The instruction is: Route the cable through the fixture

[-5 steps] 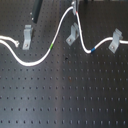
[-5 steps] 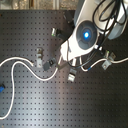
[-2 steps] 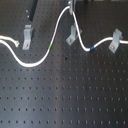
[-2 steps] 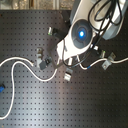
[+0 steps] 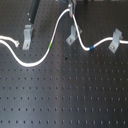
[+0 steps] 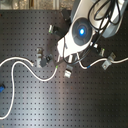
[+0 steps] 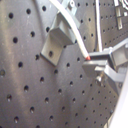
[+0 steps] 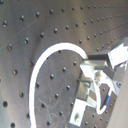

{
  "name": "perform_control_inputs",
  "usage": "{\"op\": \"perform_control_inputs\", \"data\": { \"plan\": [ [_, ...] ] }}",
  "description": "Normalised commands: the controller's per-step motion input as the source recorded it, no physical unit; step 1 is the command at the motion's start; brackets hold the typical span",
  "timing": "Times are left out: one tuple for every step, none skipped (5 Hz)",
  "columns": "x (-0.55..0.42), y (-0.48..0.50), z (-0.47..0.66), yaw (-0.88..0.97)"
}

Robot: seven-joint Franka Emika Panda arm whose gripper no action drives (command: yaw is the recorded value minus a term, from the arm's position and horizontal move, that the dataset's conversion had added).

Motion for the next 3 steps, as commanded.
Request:
{"op": "perform_control_inputs", "data": {
  "plan": [
    [-0.028, 0.056, 0.0, 0.03],
    [-0.1, 0.124, 0.13, 0.02],
    [-0.096, 0.214, 0.36, -0.02]
  ]
}}
